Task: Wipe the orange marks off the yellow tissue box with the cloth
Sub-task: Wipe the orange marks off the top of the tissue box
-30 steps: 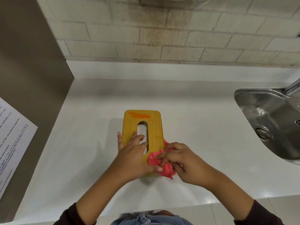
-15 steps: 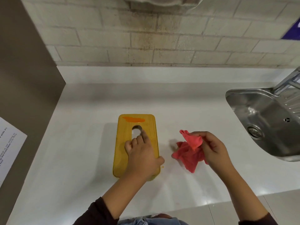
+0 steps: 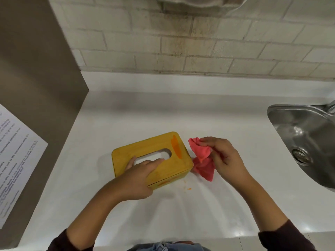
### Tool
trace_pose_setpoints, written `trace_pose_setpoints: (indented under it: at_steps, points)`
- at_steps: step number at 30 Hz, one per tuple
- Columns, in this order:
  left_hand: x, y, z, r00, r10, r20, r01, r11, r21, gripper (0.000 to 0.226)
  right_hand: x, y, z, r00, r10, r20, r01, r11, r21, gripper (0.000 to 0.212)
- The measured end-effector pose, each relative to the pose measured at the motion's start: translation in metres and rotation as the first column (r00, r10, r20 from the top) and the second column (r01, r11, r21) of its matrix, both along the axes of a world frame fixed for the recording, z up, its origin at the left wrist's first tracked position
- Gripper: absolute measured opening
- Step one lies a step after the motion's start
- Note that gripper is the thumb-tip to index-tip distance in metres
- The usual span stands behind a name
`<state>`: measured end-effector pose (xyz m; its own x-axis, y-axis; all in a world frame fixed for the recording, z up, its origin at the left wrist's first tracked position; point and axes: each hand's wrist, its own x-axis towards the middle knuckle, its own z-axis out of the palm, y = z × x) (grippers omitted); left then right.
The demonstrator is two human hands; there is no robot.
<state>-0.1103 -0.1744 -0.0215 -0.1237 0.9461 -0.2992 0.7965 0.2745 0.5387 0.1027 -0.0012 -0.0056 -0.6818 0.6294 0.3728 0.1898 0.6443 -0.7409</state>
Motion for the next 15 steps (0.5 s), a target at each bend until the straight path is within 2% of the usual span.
trace_pose_setpoints:
  at_steps: [2, 4, 8, 11, 13, 15]
  points:
    - [0.009, 0.002, -0.002, 0.985, 0.149, 0.091, -0.159, 0.98, 0.117, 0.06, -0.013, 0.004, -0.003, 1.0, 0.003, 0.03, -0.003, 1.0, 0.001, 0.043]
    - [0.018, 0.002, -0.008, 0.961, 0.253, 0.116, -0.273, 0.936, 0.224, 0.045, -0.029, 0.007, -0.005, 0.999, 0.0, 0.034, 0.0, 1.0, 0.005, 0.038]
    - [0.019, 0.002, -0.012, 0.963, 0.26, 0.071, -0.269, 0.922, 0.277, 0.041, -0.059, 0.02, -0.008, 0.995, 0.014, 0.095, -0.02, 0.998, 0.061, 0.03]
    - [0.018, 0.003, -0.012, 0.965, 0.255, 0.062, -0.262, 0.924, 0.278, 0.043, -0.079, 0.019, -0.011, 0.969, 0.078, 0.233, -0.098, 0.992, 0.075, 0.027]
    - [0.019, 0.003, -0.012, 0.963, 0.264, 0.051, -0.267, 0.921, 0.285, 0.044, -0.085, 0.012, -0.017, 0.933, 0.103, 0.344, -0.163, 0.975, 0.149, 0.027]
    - [0.019, 0.003, -0.013, 0.96, 0.276, 0.037, -0.275, 0.918, 0.286, 0.045, -0.086, 0.009, -0.025, 0.923, 0.115, 0.366, -0.19, 0.966, 0.176, 0.028]
